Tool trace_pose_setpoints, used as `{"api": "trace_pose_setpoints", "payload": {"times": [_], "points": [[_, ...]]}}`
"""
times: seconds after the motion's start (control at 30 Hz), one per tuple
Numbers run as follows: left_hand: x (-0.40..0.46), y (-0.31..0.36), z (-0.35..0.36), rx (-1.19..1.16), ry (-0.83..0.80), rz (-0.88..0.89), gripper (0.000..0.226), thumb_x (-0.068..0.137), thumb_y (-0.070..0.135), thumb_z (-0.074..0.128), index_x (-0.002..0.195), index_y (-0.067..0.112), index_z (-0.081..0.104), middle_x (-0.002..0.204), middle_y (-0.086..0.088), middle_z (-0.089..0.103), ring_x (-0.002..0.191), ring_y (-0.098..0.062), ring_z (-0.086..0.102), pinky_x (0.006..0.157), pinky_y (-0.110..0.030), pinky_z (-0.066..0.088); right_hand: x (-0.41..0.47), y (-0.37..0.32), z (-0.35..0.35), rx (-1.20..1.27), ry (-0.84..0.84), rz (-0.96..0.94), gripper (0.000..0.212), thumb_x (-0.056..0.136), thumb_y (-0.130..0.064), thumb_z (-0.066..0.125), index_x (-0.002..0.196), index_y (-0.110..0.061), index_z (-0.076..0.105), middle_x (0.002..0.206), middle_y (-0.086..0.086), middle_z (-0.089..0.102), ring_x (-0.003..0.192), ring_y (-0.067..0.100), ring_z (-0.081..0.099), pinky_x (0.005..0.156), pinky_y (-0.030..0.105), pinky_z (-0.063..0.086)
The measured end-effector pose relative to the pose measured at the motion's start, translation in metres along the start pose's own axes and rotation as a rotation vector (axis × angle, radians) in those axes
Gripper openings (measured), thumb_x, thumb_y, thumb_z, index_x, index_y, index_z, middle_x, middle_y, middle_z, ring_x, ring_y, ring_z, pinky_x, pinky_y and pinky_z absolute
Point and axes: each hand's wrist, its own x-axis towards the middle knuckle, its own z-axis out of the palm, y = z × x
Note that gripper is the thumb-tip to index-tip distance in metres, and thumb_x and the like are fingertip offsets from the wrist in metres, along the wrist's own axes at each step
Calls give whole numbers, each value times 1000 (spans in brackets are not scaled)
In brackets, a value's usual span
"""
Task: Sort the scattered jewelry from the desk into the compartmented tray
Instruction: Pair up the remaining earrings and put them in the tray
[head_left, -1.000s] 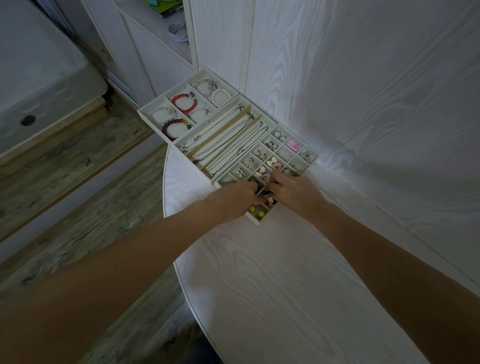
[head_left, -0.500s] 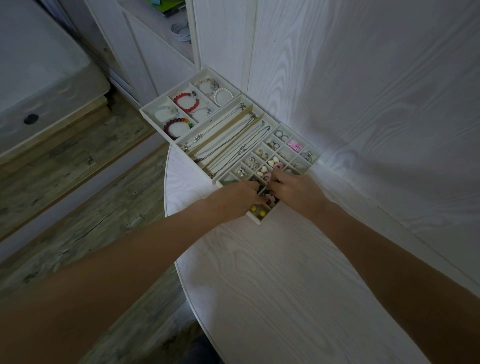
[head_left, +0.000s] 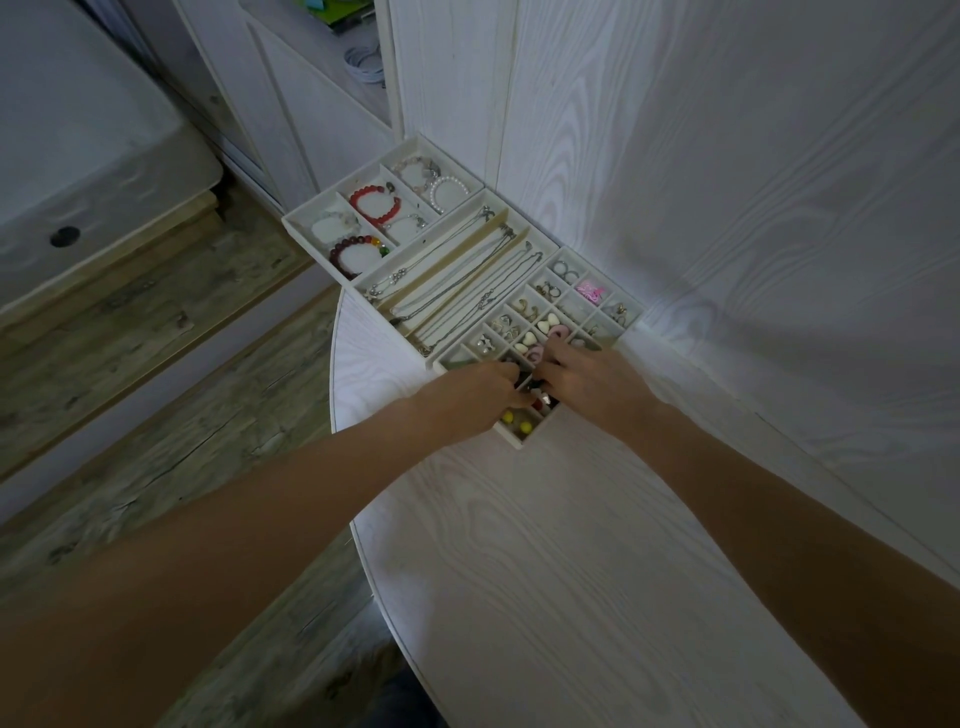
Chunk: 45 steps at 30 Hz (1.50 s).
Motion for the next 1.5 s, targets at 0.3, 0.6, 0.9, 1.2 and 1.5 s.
{"api": "trace_pose_setpoints", "payload": {"times": [0.3, 0.6, 0.9, 1.2, 1.5], "points": [[-1, 1, -3, -17, 2, 0, 45, 100, 8, 34, 142, 25, 40, 131, -5, 49, 116, -14, 48, 92, -23, 41, 2, 0, -4, 8, -22, 52, 30, 52, -4, 89, 76, -4, 70, 82, 13, 62, 42, 16, 56, 35, 20, 43], [-2, 8, -13, -138, 111, 35, 38, 94, 0, 47, 129, 10, 57, 116, -16, 60, 100, -26, 60, 74, -25, 46, 6, 1, -6, 36, -134, 68, 20, 68, 0, 78, 85, -1, 68, 88, 15, 58, 58, 25, 62, 42, 23, 36], [3, 11, -13, -94, 19, -64, 41, 102, 14, 31, 140, 17, 43, 132, -7, 49, 116, -17, 48, 86, -21, 39, 8, -1, -12, 22, -117, 60, 29, 53, 1, 86, 75, -5, 69, 77, 10, 58, 48, 20, 57, 42, 17, 26], [1, 12, -14, -76, 73, -33, 41, 99, 7, 34, 138, 16, 46, 128, -9, 51, 114, -21, 51, 80, -23, 40, 8, -2, -16, 57, -160, 72, 33, 50, 0, 87, 75, -6, 68, 76, 9, 57, 49, 20, 56, 43, 18, 25], [1, 16, -16, -24, 55, -48, 41, 102, 12, 29, 142, 16, 40, 129, -9, 48, 115, -20, 49, 86, -24, 41, 6, -2, -14, 110, -157, 106, 24, 60, -1, 83, 80, -5, 69, 80, 11, 57, 52, 24, 59, 41, 21, 32]]}}
